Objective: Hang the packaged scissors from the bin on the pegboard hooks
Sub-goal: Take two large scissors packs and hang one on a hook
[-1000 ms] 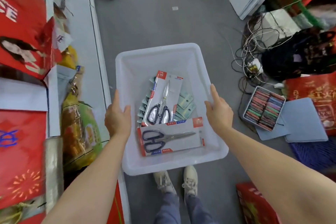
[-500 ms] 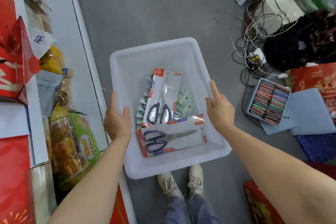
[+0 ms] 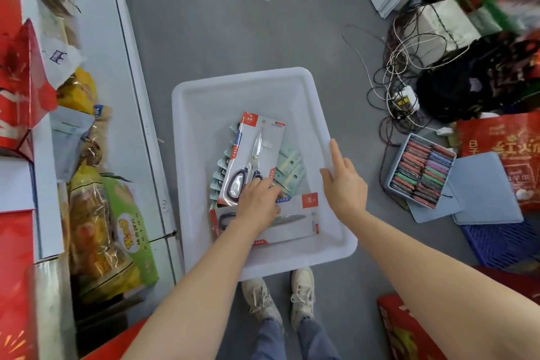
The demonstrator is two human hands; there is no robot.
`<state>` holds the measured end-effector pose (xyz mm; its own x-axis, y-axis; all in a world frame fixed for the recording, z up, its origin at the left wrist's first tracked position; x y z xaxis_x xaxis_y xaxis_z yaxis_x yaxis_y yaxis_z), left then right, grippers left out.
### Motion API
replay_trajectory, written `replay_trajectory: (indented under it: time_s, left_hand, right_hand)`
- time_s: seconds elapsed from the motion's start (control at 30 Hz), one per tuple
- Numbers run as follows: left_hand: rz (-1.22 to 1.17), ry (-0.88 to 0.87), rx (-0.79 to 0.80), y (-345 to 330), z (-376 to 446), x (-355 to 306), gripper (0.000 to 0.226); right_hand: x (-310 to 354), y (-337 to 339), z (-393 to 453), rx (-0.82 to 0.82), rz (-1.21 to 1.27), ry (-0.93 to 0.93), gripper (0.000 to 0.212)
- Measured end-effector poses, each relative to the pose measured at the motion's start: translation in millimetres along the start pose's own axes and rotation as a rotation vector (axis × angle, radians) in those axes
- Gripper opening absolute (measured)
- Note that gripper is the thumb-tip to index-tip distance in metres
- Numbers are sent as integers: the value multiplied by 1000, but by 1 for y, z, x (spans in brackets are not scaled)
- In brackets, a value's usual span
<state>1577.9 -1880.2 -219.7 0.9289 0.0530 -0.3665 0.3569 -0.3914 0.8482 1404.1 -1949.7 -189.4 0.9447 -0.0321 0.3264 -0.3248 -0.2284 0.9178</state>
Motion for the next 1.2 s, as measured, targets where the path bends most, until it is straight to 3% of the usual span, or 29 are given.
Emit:
replay_trajectory:
  time_s: [0.13,0.27,0.33,0.47,0.53,0.63,0.7,0.8,0.9,0.97,1.03,1.2]
  left_hand:
    - [-194,108,31,5,-4,10,8]
    - [-524,252,-87,21,-16,36,22]
    - [-752,296,-209,33,-18,44,12]
    - [-1319,459,-428,58,-14,51,10]
    - [-1524,552,-452,60,-7,48,11]
    - [-1677,579,-419,53,7,36,11]
    - [-1566,576,-439,50,17,36,9]
    - [-946,616,-549,53,29,60,30]
    - [-497,658,-386,41,47,83,48]
    - [-418,674,-286,34,55,88,57]
    - [-367,685,-284,33,61,89,61]
    - [-304,786,-271,39,67,85,53]
  right_hand:
    - [-1,-1,-3,-137,17,116,58]
    - [5,3,-10,-300,120,183,52]
    - [17,7,-17,-298,225,204,54]
    - [44,2,-28,-39,617,21,61]
    - [56,-2,-29,155,828,-151,54]
    - [67,-9,-25,240,912,-208,47]
    - [66,-8,-20,192,919,-265,42]
    - [62,-1,-17,133,903,-271,30]
    - [51,-1,-16,93,875,-306,45]
    - [45,-2,-17,81,856,-320,51]
    - [40,-1,-19,65,859,-319,52]
    - [38,-1,-27,69,901,-315,54]
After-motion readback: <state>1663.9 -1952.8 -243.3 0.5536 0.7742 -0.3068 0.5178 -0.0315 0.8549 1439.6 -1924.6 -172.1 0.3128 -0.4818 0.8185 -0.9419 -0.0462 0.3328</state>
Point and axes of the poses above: each hand's wrist, its own z-axis towards the middle knuckle, its own y-axis out of the back of the hand, x = y × z, the point moved 3 cm from there along z, towards the middle knuckle, and after that the axes turned 3 degrees about -y, right-handed, at the moved point
